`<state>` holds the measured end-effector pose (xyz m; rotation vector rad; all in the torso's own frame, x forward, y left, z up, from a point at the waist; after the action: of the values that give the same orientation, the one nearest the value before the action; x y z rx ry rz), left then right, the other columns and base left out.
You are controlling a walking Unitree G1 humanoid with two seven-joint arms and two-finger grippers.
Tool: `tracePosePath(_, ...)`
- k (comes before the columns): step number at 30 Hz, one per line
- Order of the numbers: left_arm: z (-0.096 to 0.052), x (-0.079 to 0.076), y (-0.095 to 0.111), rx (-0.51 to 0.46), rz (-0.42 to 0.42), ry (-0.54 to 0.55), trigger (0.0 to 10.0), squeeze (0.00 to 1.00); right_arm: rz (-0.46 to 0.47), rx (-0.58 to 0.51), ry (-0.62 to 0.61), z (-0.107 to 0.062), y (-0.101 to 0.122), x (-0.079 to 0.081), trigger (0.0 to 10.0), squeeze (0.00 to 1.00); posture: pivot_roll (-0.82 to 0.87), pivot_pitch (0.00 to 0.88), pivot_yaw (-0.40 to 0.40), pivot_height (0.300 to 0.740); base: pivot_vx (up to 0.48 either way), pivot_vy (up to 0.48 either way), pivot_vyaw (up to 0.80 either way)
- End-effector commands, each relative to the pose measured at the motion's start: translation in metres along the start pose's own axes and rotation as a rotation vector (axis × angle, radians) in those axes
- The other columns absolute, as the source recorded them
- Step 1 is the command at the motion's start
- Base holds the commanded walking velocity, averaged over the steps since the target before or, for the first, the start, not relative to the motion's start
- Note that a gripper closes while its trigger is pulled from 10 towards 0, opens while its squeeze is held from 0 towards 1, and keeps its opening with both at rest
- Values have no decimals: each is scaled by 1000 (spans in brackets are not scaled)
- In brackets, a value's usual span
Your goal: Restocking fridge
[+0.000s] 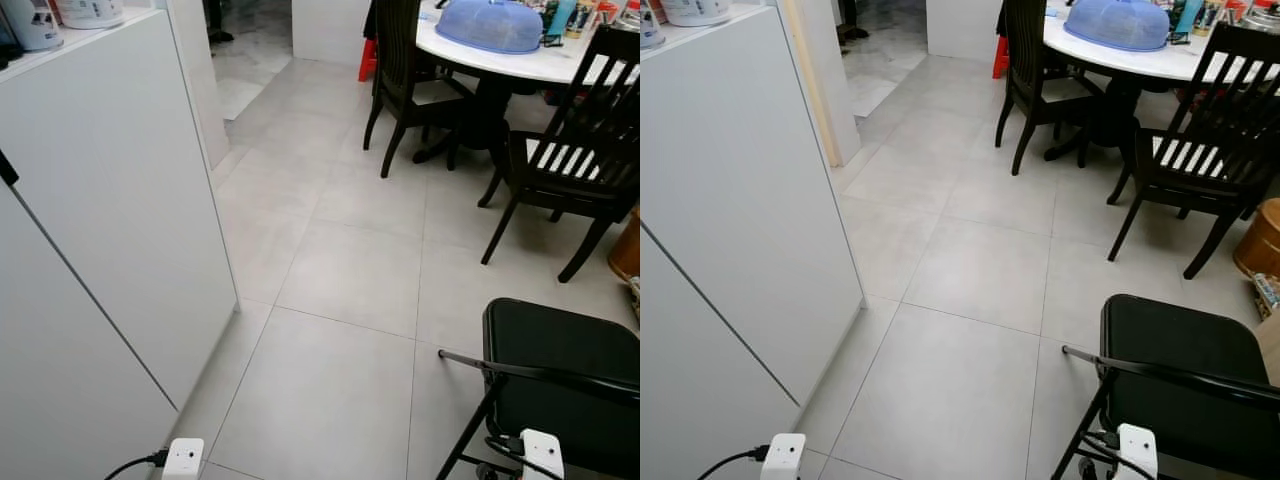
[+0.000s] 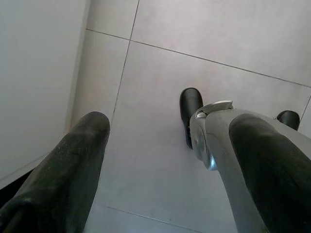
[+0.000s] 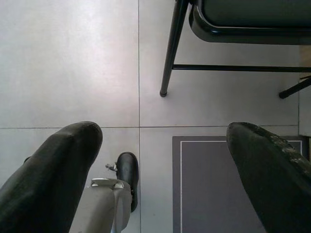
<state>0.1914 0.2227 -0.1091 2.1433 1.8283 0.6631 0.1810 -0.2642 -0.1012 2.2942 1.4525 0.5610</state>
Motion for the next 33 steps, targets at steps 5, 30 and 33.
tracePosePath(5, 0, 3, 3, -15, 23, 12, 10000, 0, 10, -21, 4, 0, 4, 2, 10000, 0, 114, 0, -37, 740, 0, 0, 0)
tracePosePath(30, -1, 14, 9, -78, 33, 68, 10000, 0, -57, -1083, 43, -67, 201, 77, 10000, 0, 87, 0, -8, 740, 0, 0, 0)
tracePosePath(33, -2, 14, 10, -85, 29, 75, 10000, 0, -59, -1207, 85, -86, 224, 93, 10000, 0, 96, 0, -9, 740, 0, 0, 0)
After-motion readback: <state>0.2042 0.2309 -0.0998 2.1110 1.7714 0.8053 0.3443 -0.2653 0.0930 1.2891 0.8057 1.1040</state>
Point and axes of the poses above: a point about 5 cm out from each wrist's last joint towards the gripper, its own z axis pointing out of the wrist towards the gripper, its own y axis along the axis of the wrist's last joint, x = y × z, the point moved 3 cm from there along z, pointing out of the wrist towards the gripper, and after that the axes turned 7 degrees about z, right-handed, at the moved point
